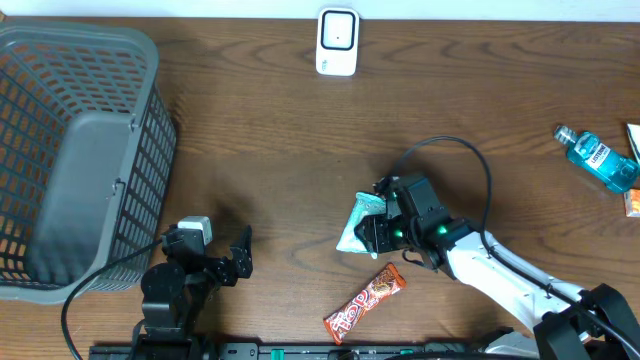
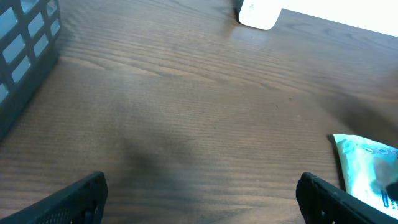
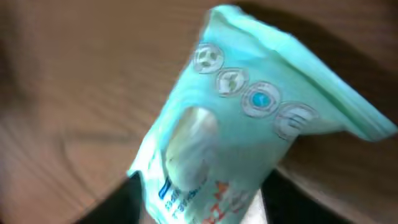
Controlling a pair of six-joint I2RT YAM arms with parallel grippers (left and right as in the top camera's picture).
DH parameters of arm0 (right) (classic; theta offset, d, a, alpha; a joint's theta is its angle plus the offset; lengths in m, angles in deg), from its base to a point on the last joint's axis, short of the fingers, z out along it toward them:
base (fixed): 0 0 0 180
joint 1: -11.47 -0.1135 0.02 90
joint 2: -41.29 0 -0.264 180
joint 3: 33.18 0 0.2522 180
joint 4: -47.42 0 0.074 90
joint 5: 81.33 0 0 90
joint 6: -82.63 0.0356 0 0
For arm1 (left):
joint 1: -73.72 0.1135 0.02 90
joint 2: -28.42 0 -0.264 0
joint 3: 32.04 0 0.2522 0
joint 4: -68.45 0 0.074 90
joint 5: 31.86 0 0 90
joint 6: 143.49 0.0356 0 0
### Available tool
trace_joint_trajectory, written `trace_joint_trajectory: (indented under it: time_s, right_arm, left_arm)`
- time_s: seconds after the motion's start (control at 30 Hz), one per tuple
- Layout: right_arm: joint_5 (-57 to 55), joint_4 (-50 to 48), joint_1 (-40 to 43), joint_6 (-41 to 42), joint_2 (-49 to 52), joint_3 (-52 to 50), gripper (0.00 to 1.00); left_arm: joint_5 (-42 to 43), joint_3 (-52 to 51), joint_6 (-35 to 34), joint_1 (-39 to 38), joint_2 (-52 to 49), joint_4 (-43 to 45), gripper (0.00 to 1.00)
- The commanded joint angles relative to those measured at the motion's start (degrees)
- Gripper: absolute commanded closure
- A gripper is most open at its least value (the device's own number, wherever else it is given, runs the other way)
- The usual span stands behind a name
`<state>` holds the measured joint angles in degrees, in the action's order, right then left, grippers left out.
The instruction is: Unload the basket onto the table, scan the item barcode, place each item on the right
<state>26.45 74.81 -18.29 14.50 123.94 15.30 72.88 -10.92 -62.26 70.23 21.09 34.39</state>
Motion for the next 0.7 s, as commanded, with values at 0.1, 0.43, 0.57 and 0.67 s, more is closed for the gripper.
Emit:
trace_joint_trajectory:
  time_s: [0.1, 0.43, 0.57, 0.67]
  right_arm:
    - [1.27, 11.17, -0.04, -9.64, -1.73, 9.16, 0.26]
    - [-27.80, 15.08, -10.43, 11.76, -1.22, 13.88, 0.26]
    - [-34.05, 15.08, -15.23, 16.41, 2.91, 13.97, 0.29]
    - [-36.41, 15.17, -17.51, 16.70, 6.69, 14.97, 0.30]
  left_arm:
    - [0.26, -0.39, -0.07, -0.20, 0.24, -0.70, 0.04]
    - [0.24, -0.37, -0.07, -0.20, 0.24, -0.70, 0.03]
    - [0.26, -0.39, -0.07, -0.17, 0.24, -0.70, 0.03]
    - [0.24, -0.39, -0.07, -0.17, 0.24, -0.70, 0.04]
